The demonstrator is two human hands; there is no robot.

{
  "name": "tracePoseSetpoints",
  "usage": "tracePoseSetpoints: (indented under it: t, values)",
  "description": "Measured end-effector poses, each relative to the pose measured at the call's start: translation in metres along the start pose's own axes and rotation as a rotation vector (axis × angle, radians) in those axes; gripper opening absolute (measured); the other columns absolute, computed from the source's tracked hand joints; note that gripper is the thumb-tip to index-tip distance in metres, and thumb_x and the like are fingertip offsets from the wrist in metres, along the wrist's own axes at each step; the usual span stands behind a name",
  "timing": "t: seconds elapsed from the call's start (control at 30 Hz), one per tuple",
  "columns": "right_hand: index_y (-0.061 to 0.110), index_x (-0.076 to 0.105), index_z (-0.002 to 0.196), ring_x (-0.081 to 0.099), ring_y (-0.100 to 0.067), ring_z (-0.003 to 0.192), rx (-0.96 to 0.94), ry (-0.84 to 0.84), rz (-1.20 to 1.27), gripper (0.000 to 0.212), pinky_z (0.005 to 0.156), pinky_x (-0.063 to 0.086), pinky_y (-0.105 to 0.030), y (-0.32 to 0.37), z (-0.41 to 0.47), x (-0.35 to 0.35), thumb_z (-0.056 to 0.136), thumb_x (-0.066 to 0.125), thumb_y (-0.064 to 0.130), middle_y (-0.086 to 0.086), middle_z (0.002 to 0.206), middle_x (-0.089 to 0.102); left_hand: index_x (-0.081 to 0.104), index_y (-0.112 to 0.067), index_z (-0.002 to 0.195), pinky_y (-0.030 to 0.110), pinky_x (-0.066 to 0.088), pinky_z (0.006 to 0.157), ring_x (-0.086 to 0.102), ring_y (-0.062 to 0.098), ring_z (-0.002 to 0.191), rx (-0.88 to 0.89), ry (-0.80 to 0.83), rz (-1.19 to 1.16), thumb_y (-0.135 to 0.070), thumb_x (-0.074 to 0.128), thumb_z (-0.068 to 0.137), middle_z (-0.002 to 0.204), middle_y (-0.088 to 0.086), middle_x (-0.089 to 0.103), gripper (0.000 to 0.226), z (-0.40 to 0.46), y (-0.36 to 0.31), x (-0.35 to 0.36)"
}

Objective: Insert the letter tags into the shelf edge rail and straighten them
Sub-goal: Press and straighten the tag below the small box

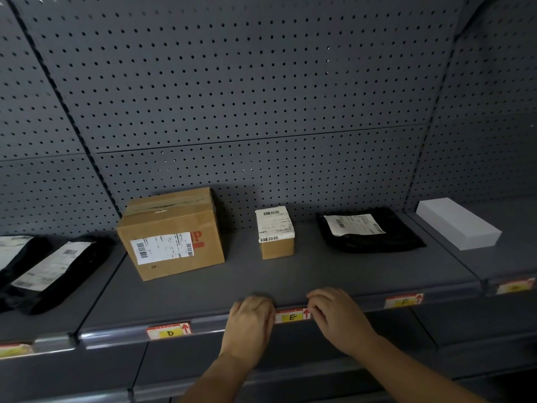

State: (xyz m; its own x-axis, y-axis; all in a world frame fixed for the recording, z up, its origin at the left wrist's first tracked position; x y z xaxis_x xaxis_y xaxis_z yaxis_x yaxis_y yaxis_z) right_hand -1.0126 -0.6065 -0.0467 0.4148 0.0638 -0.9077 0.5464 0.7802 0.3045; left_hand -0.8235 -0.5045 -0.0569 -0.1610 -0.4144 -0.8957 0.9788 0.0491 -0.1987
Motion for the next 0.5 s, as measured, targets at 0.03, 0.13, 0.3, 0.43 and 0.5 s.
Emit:
tracePoseSetpoints:
  t: [0.03,0.13,0.3,0.43,0.5]
  values:
    - [0.028,0.060,0.117,0.044,-0.001,0.118,-0.004,0.002,-0.003,0.024,0.101,0.027,-0.019,0.0000,0.0005,-0.0004,0.098,0.047,0.031,0.012,0.130,0.054,0.064,-0.030,0.089,0.028,0.047,0.079,0.058,0.010,0.086,-0.003,0.005,0.000,-0.025,0.064,0.084,0.092,-0.011,0.065,0.007,0.0002,0.0002,-0.0002]
    - [0.027,0.061,0.116,0.045,-0.001,0.116,-0.016,0.008,-0.007,0.023,0.101,0.030,-0.019,-0.0006,0.0008,-0.0006,0.098,0.048,0.031,0.012,0.128,0.055,0.065,-0.029,0.089,0.029,0.047,0.077,0.059,0.011,0.085,-0.009,0.013,0.008,-0.025,0.065,0.083,0.091,-0.010,0.065,0.007,0.0012,0.0003,-0.0004]
    - [0.028,0.062,0.115,0.046,-0.001,0.115,-0.020,0.011,-0.005,0.023,0.101,0.031,-0.019,-0.0014,0.0013,-0.0011,0.097,0.048,0.031,0.013,0.127,0.056,0.065,-0.029,0.090,0.029,0.047,0.079,0.058,0.011,0.087,-0.027,0.020,0.007,-0.026,0.062,0.085,0.092,-0.011,0.065,0.006,0.0017,0.0005,-0.0003]
    - [0.027,0.063,0.112,0.048,-0.001,0.113,-0.027,0.003,0.001,0.021,0.103,0.036,-0.023,-0.0007,0.0017,-0.0023,0.097,0.050,0.030,0.012,0.124,0.057,0.065,-0.029,0.095,0.028,0.044,0.085,0.057,0.010,0.093,-0.024,0.035,0.010,-0.028,0.056,0.090,0.098,-0.010,0.065,0.010,0.0024,-0.0008,-0.0027]
    - [0.027,0.063,0.111,0.048,-0.001,0.112,-0.028,0.009,0.005,0.020,0.102,0.036,-0.023,0.0004,0.0015,-0.0034,0.096,0.050,0.030,0.012,0.123,0.057,0.065,-0.029,0.096,0.027,0.043,0.086,0.057,0.010,0.094,-0.027,0.036,0.008,-0.027,0.056,0.090,0.099,-0.010,0.065,0.011,0.0022,-0.0015,-0.0034]
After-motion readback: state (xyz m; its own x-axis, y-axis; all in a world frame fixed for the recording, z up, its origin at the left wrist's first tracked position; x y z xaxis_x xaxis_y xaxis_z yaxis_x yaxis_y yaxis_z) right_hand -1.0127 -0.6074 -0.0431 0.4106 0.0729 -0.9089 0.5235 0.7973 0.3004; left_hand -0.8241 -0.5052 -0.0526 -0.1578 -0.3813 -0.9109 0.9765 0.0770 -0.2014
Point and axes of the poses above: each hand's wrist, its own z-axis towards the middle knuckle, its own x-axis out of the palm, y = z × x, the point moved 2 cm from there along z, towards the middle knuckle
